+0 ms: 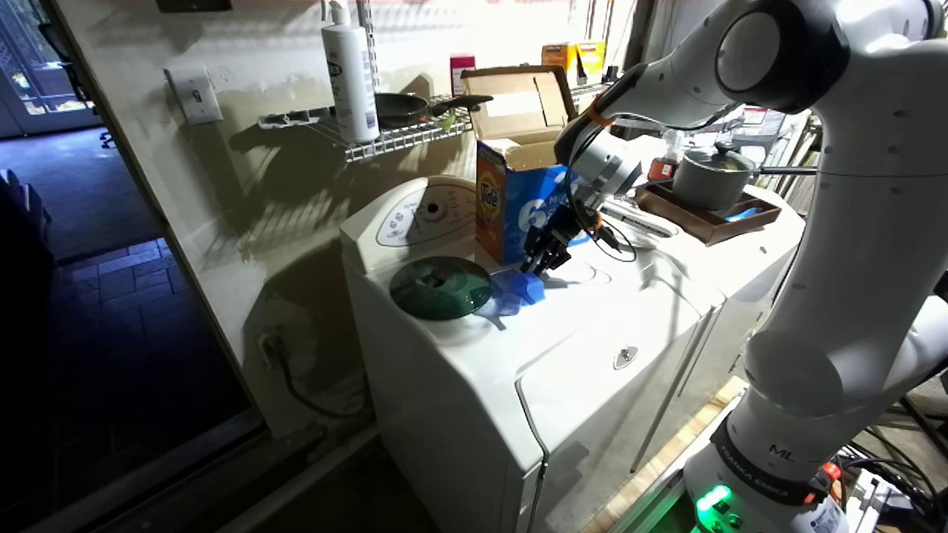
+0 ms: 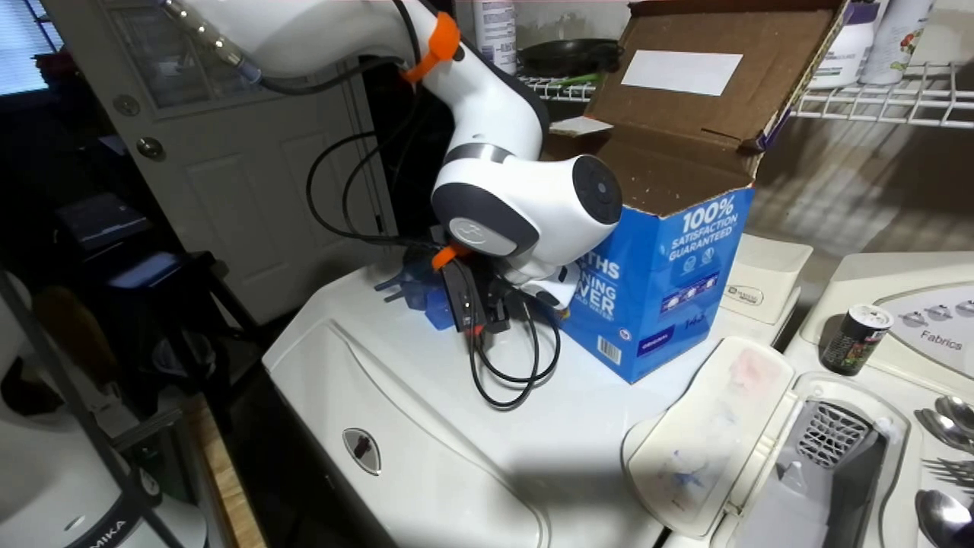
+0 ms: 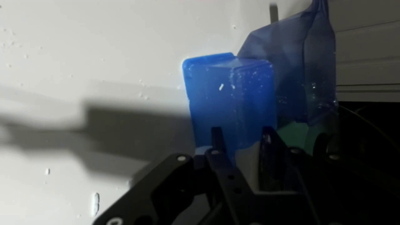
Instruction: Turn the blue cup on the washing machine over
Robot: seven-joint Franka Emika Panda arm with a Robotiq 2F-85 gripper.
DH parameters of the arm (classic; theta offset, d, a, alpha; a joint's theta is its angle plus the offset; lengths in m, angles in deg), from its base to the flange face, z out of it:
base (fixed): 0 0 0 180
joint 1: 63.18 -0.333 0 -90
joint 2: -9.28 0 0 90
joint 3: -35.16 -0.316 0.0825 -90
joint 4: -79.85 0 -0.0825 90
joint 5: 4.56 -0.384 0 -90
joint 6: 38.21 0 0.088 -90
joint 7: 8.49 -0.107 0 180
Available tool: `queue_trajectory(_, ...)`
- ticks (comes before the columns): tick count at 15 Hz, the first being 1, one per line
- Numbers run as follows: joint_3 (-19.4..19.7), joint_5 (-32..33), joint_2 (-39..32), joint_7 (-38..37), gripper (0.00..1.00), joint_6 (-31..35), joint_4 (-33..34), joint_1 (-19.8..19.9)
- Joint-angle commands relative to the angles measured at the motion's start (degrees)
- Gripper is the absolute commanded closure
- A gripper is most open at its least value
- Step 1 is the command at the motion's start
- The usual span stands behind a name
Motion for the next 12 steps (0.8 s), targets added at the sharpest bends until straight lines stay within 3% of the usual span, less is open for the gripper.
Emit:
queue_trajectory(1, -0.2, 0.6, -1.3, -1.8, 0.96, -1.3, 1.9, 0.0)
queue_trajectory(3, 0.0, 0.7, -1.0, -1.9, 1.00, -2.0, 1.9, 0.1)
queue_trajectory(12, 0.5, 3.0, -0.8, -3.4, 1.00, -1.0, 1.1, 0.2)
